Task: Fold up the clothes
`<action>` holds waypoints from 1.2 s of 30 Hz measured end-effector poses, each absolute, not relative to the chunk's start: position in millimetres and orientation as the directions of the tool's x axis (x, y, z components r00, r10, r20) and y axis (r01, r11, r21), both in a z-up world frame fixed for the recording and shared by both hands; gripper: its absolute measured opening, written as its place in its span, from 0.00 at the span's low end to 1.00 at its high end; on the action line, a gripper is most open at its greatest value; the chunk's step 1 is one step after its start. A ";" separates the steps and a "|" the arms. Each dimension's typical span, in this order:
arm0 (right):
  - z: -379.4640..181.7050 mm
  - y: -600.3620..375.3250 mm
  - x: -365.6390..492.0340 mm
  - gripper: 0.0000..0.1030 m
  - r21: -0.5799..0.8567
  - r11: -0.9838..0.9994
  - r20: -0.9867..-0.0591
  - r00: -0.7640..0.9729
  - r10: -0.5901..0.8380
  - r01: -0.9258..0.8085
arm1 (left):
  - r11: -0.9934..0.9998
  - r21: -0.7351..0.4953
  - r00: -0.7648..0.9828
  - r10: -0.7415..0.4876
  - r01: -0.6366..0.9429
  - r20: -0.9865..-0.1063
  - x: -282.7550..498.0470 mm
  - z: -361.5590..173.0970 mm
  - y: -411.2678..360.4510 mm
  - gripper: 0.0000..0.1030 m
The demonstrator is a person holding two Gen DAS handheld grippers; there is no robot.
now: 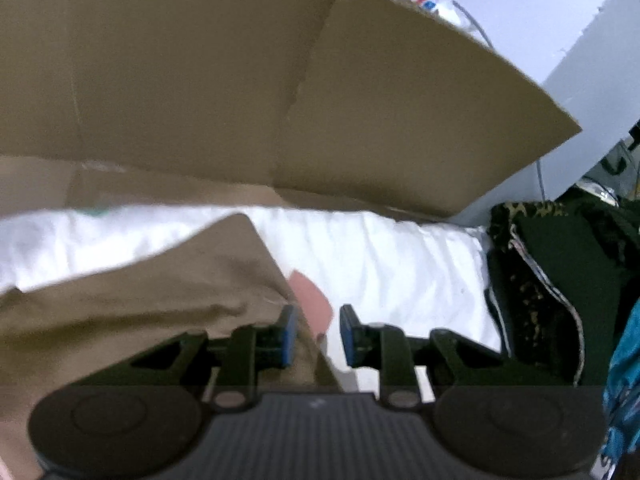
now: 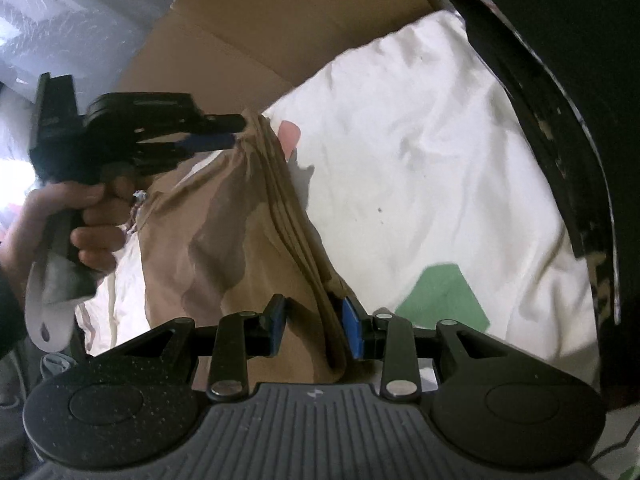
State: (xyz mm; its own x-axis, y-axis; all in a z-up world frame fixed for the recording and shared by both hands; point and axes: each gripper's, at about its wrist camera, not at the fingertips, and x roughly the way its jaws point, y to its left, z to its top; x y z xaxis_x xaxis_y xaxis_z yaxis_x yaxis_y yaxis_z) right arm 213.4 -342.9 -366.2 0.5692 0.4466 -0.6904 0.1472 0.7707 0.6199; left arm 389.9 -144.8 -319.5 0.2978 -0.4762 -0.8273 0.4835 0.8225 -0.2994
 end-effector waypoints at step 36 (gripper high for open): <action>-396.8 -336.5 215.7 0.23 0.567 0.807 -0.746 0.518 0.419 0.163 | 0.890 -0.144 0.386 -0.326 0.432 -0.863 397.0 -315.0 -77.1 0.37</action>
State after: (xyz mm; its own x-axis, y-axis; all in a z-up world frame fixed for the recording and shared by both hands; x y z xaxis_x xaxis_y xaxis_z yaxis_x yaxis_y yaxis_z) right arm 215.7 -336.5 -396.8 0.5179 0.4190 -0.7458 0.1632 0.8074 0.5669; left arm 397.0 -77.1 -315.0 0.3858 -0.3263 -0.8630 0.4321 0.8903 -0.1435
